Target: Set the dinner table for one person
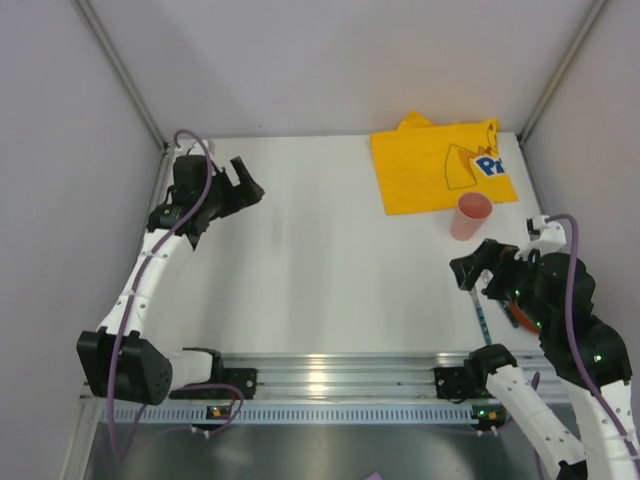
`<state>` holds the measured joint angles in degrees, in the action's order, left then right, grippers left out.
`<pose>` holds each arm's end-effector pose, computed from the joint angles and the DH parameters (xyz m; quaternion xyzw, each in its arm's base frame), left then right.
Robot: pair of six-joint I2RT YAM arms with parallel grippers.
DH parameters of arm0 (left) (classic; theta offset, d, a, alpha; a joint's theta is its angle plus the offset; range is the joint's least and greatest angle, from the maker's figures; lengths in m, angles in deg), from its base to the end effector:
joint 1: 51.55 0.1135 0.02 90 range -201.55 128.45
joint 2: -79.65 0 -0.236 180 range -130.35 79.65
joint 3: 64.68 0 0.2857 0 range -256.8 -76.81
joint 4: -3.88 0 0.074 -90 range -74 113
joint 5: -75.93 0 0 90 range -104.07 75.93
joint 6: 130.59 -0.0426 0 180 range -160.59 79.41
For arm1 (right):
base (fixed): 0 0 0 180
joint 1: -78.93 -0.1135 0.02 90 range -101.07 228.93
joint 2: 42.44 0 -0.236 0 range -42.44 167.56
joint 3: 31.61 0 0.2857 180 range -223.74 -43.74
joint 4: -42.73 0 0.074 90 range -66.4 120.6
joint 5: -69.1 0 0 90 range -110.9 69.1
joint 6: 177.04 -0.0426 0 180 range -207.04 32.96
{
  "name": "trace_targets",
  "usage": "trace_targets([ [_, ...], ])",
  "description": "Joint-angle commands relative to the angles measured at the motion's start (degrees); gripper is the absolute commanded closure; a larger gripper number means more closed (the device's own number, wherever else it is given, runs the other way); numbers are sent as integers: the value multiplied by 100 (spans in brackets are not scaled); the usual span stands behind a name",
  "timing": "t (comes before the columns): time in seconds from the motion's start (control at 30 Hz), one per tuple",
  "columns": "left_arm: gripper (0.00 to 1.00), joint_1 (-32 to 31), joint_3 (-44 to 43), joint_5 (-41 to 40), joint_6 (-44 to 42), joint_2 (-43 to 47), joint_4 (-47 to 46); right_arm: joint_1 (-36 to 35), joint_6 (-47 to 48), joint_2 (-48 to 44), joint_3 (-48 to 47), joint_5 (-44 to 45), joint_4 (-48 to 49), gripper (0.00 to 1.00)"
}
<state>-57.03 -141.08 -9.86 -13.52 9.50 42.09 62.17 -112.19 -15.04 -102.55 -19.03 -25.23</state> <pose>0.3209 -0.0339 0.3049 -0.1462 0.8617 -0.1667 0.4564 0.1189 0.0343 0.3707 0.0703 0.8377 0.1808 0.5106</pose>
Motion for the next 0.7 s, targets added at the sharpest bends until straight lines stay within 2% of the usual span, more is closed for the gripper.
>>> trace_targets([
  [0.0, 1, -436, -910, 580, 578, -340, 363, 5, -104, -199, -69, -73, -76, 0],
  [0.07, 1, -542, -974, 1716, 1097, -813, -275, -3, -122, -287, -87, -46, -147, 0],
  [0.1, 1, -803, -904, 2220, 1307, -999, -1089, -3, -139, -331, -87, -46, -182, 0],
  [0.17, 1, -1164, -1401, 1779, 1634, -1847, -827, -3, -148, -367, -113, -64, -287, 0],
  [0.2, 1, -1514, -1717, 1281, 1696, -2192, -346, -3, -148, -375, -140, -64, -340, 0],
  [0.23, 2, -1666, -2199, 1276, 1801, -2509, -298, -3, -148, -384, -227, -38, -401, 0],
  [0.3, 1, -2017, -2423, 1485, 2055, -3310, -568, -3, -131, -384, -368, 32, -595, 0],
  [0.33, 2, -2132, -2424, 1539, 2335, -3504, -1205, -3, -122, -410, -499, 137, -656, 0],
  [0.4, 9, -2395, -2458, 1548, 2635, -4066, -1719, -3, -96, -489, -623, 243, -797, 0],
  [0.43, 13, -2466, -2685, 1461, 2872, -4512, -1825, -3, -87, -516, -728, 339, -876, 0],
  [0.53, 14, -2678, -3353, 1268, 3067, -5295, -1696, -3, -113, -525, -948, 454, -1095, 0],
  [0.67, 15, -2827, -4162, 1451, 3164, -6176, -1712, -3, -254, -420, -1089, 604, -1351, 1],
])
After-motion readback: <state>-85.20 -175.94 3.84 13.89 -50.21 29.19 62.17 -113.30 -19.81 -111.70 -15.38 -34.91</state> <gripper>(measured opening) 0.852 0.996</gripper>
